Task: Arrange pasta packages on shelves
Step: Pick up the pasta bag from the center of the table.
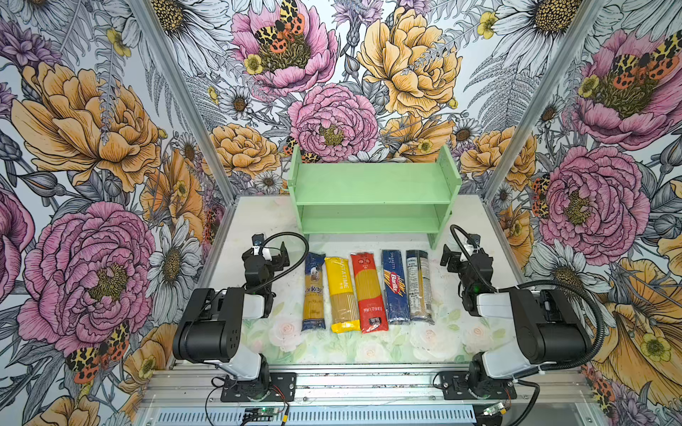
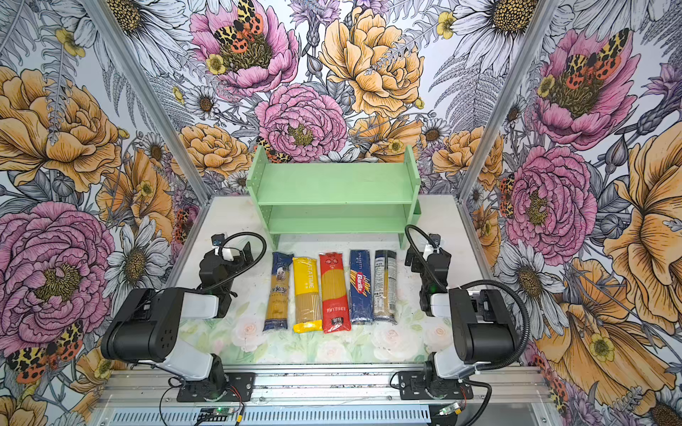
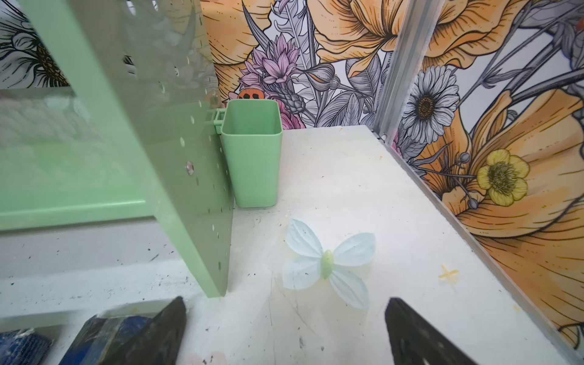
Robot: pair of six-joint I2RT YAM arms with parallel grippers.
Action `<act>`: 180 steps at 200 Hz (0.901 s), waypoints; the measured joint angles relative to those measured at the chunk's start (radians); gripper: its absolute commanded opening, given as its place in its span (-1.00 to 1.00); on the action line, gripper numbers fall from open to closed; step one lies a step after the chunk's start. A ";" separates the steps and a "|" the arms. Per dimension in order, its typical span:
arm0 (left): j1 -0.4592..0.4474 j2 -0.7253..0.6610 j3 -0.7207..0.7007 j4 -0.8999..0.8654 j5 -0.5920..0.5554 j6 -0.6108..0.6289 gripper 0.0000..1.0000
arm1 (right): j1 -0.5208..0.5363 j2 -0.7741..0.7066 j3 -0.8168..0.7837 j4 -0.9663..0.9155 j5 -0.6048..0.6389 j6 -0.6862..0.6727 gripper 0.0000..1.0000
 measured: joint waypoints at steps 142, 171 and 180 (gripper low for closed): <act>0.010 -0.010 0.000 -0.022 0.059 0.011 0.98 | -0.013 0.000 0.000 0.000 -0.183 -0.056 0.87; -0.007 -0.154 0.011 -0.168 0.060 0.023 0.98 | -0.013 -0.012 -0.001 -0.005 -0.136 -0.043 0.86; -0.025 -0.231 0.031 -0.238 0.058 0.026 0.98 | -0.013 -0.034 -0.003 -0.013 -0.122 -0.040 0.85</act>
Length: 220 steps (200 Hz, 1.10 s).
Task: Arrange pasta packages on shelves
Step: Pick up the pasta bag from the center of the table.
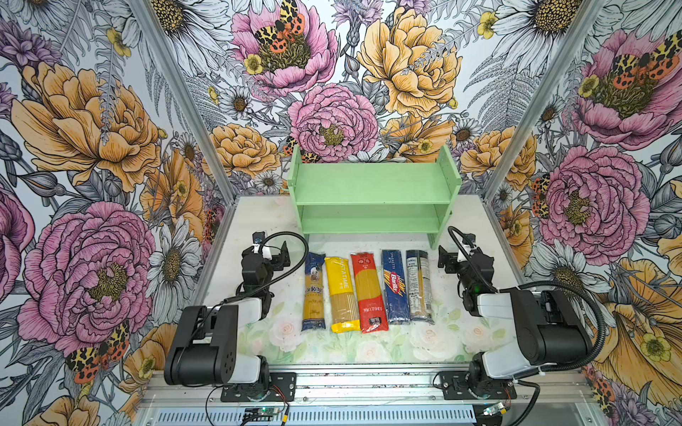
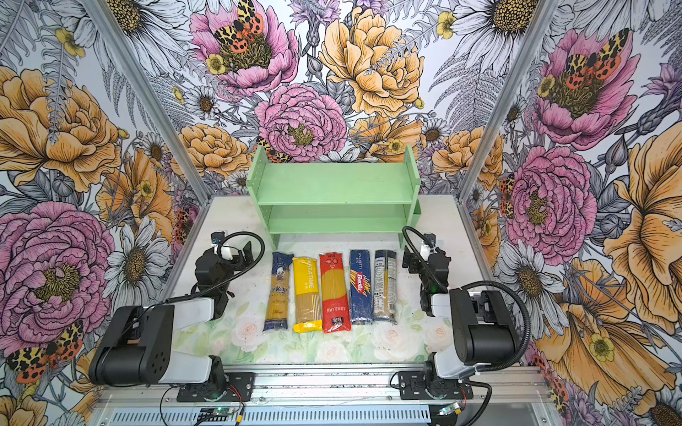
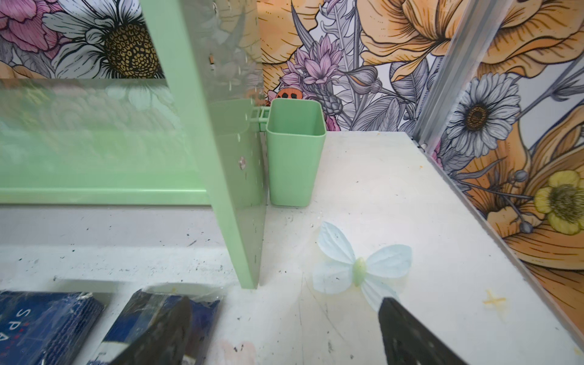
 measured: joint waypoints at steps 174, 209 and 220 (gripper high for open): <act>-0.541 -0.274 0.163 -1.155 -0.124 -0.660 0.97 | 0.114 -0.497 0.187 -0.803 -0.052 0.252 0.66; -0.632 -0.274 0.129 -1.187 -0.126 -0.774 0.98 | 0.128 -0.455 0.187 -0.892 -0.103 0.309 0.58; -0.668 -0.275 0.119 -1.191 -0.129 -0.801 0.97 | 0.128 -0.454 0.185 -0.906 -0.109 0.321 0.59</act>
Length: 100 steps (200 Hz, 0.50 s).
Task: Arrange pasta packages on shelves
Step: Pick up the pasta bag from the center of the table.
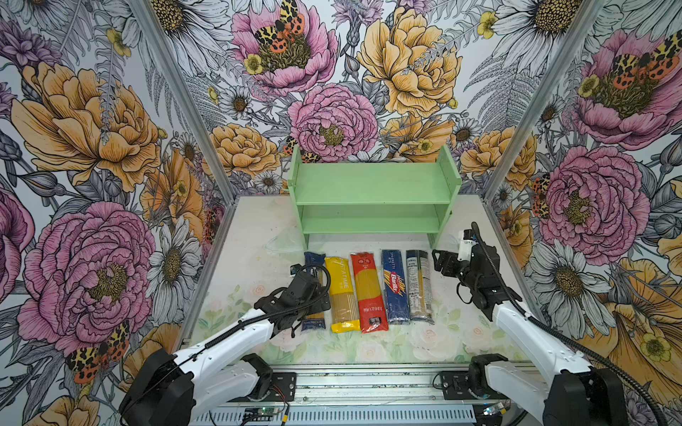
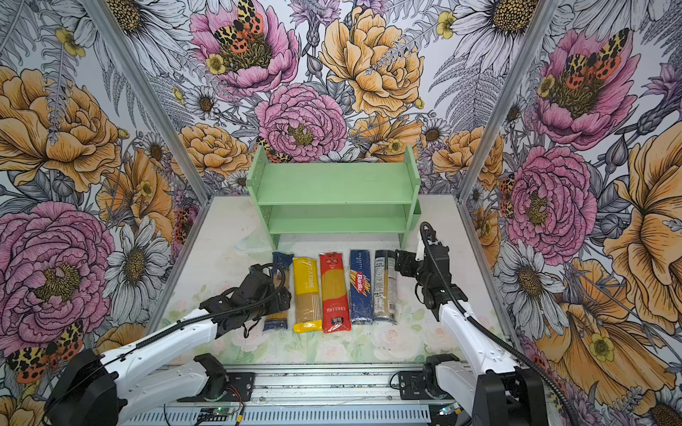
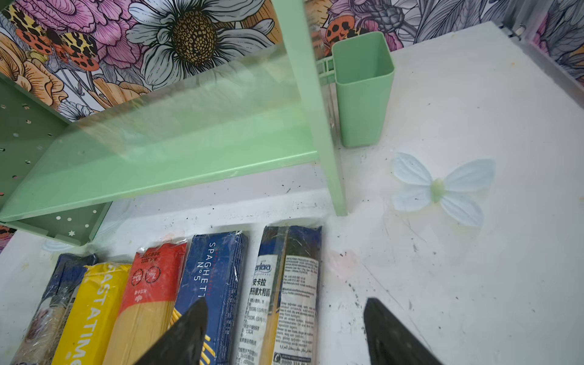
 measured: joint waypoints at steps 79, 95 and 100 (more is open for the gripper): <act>-0.044 0.040 -0.021 -0.010 -0.118 -0.071 0.98 | 0.000 -0.018 -0.014 -0.020 -0.021 0.036 0.60; -0.043 0.079 -0.018 -0.010 -0.138 -0.068 0.98 | 0.000 -0.018 -0.014 -0.024 -0.024 0.038 0.59; -0.043 0.092 -0.016 -0.009 -0.143 -0.067 0.97 | 0.000 -0.018 -0.014 -0.024 -0.024 0.039 0.58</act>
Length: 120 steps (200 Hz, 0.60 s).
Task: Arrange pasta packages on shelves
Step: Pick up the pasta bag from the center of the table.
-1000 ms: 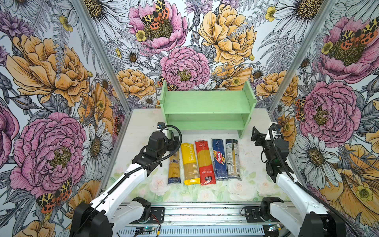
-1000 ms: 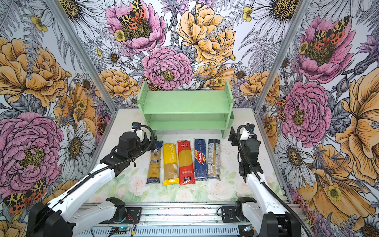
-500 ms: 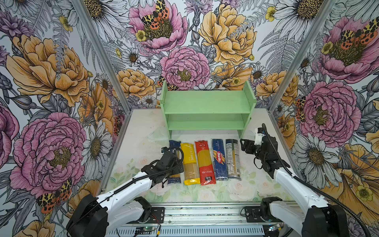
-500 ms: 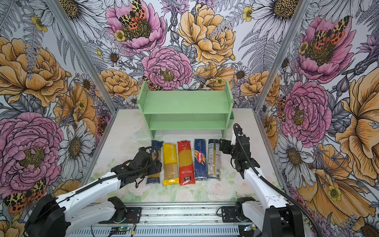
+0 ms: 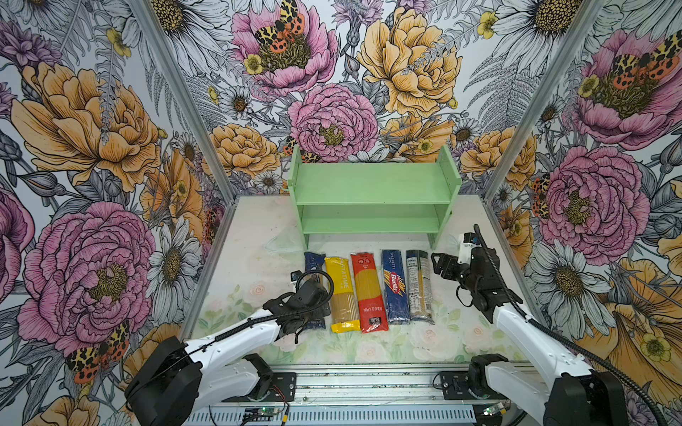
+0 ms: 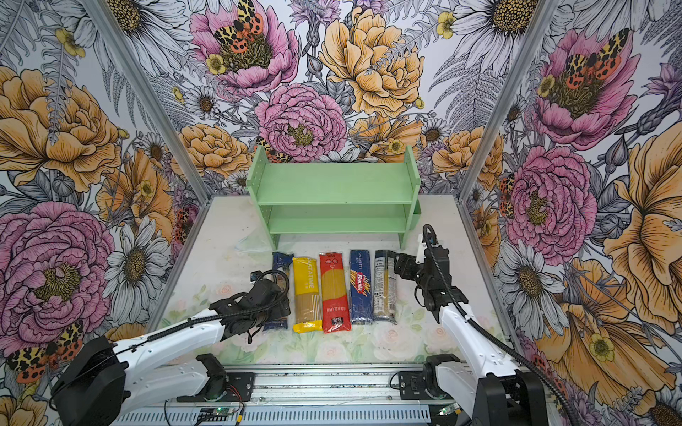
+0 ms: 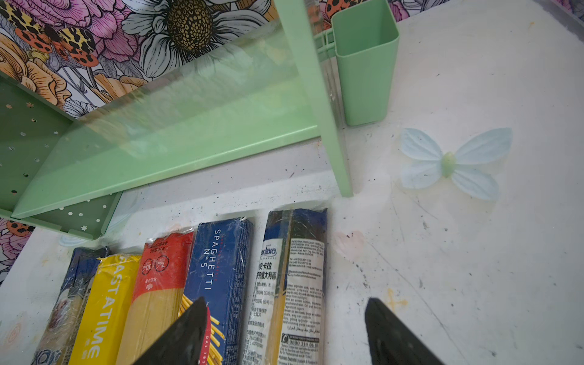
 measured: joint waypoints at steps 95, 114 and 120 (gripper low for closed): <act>0.012 0.250 0.099 0.056 -0.018 0.070 0.82 | 0.006 0.014 -0.005 -0.002 0.000 0.000 0.55; 0.017 0.252 0.098 0.058 -0.017 0.083 0.58 | 0.006 0.014 -0.005 -0.002 0.000 0.000 0.55; 0.017 0.251 0.097 0.060 -0.016 0.082 0.55 | 0.006 0.014 -0.005 -0.002 0.000 0.000 0.55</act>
